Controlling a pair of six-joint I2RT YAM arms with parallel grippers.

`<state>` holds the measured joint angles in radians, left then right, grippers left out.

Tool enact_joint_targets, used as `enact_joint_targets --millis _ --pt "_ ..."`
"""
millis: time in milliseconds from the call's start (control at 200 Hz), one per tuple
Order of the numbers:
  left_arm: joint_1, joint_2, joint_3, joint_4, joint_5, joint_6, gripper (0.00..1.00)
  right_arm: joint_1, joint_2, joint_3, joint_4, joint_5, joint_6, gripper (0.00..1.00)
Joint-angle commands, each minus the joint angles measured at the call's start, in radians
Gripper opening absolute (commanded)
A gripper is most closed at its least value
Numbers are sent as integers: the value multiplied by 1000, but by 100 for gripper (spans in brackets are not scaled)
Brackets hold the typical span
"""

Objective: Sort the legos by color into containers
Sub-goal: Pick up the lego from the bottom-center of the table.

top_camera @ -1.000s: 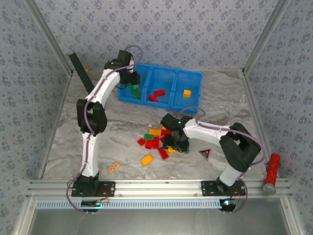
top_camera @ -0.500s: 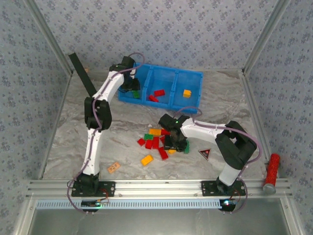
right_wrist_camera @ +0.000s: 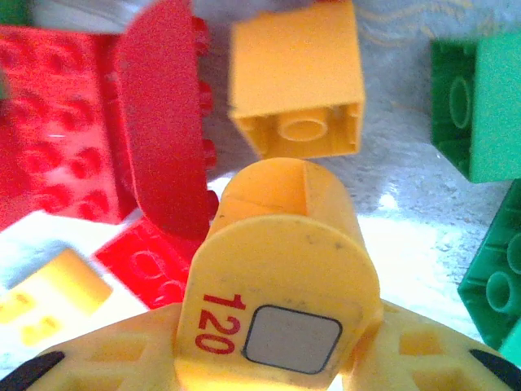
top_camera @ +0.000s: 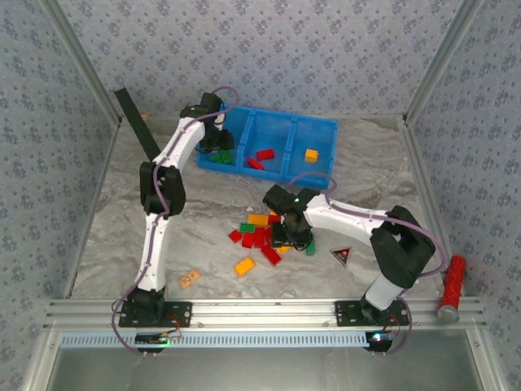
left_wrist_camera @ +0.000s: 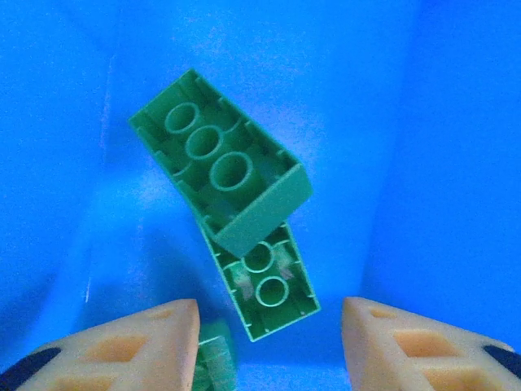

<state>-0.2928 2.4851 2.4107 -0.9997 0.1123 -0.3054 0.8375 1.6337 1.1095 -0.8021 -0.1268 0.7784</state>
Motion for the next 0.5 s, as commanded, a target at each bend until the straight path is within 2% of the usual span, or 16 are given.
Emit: enact_joint_targets --millis 0,240,345,495 --pt "1 -86 51 -32 59 5 51 4 -51 67 -86 15 -53 34" --pt "-12 -208 13 -75 120 32 54 -35 -114 141 -194 41 -106 33" --pt "-24 -299 -90 -67 121 52 55 -92 -139 181 -217 71 -142 33" --pt "-38 -458 -303 -49 115 70 56 -190 -142 258 -201 99 -279 33"
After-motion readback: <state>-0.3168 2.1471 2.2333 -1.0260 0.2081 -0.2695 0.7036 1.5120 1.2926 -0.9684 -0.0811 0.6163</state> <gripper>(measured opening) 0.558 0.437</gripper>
